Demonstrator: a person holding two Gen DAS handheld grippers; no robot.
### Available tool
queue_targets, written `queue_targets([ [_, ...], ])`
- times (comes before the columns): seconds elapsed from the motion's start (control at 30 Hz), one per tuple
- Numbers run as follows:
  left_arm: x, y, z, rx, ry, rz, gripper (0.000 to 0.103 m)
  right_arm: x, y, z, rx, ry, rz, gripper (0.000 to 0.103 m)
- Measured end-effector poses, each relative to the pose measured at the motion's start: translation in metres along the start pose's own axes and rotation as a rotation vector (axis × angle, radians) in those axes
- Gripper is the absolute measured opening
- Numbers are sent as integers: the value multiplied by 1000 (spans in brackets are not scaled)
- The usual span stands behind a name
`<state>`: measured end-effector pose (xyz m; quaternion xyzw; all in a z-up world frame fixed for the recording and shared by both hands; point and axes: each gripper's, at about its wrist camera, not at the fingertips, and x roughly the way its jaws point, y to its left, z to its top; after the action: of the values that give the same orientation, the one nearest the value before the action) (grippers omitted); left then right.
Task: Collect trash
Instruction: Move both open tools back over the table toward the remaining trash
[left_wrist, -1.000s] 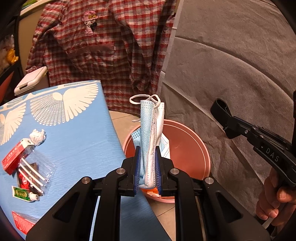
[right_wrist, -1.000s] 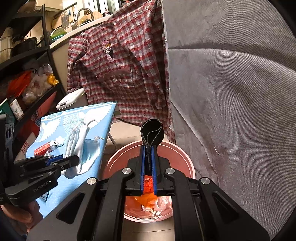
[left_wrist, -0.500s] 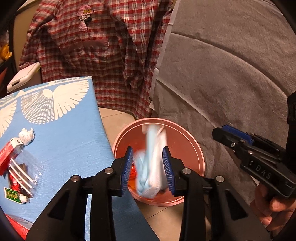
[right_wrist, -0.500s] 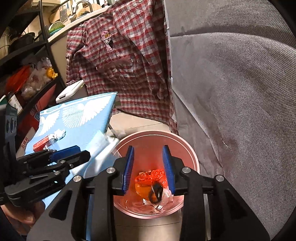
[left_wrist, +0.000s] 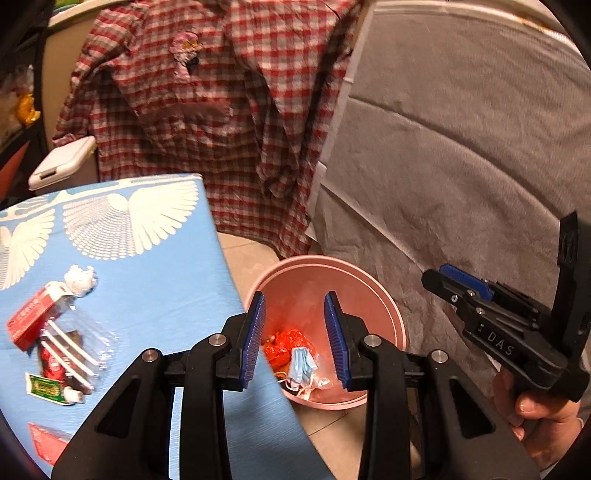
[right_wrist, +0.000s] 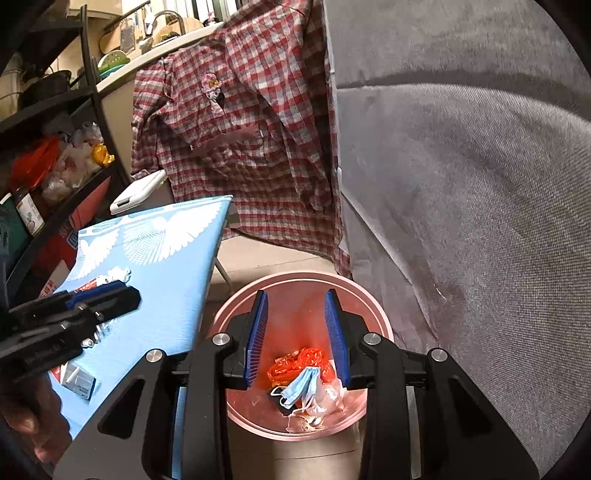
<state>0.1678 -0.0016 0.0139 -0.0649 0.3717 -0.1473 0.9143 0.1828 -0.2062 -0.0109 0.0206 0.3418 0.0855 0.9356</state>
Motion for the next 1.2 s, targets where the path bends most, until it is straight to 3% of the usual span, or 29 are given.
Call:
queue_targets([
  [0.4, -68, 60, 10, -56, -89, 86, 33, -21, 47, 4, -59, -74, 84, 33],
  [0.47, -81, 72, 11, -44, -99, 122, 33, -24, 60, 6, -70, -89, 110, 29],
  [0.53, -89, 87, 14, -50, -92, 143, 33, -26, 72, 7, -86, -96, 138, 17],
  [0.67, -112, 117, 22, -53, -107, 208, 33, -28, 105, 6, -134, -95, 202, 9],
  [0.93, -152, 183, 16, -86, -150, 291, 33, -3, 173, 4, -299, -23, 338, 8],
  [1.03, -147, 213, 0, -185, -156, 296, 33, 12, 191, 0, -376, 16, 374, 8],
  [1.1, -136, 231, -11, -251, -119, 281, 32, 24, 200, -1, -399, 36, 403, 8],
  [1.2, -124, 238, -16, -215, -94, 329, 32, 46, 215, -3, -432, 69, 452, 8],
])
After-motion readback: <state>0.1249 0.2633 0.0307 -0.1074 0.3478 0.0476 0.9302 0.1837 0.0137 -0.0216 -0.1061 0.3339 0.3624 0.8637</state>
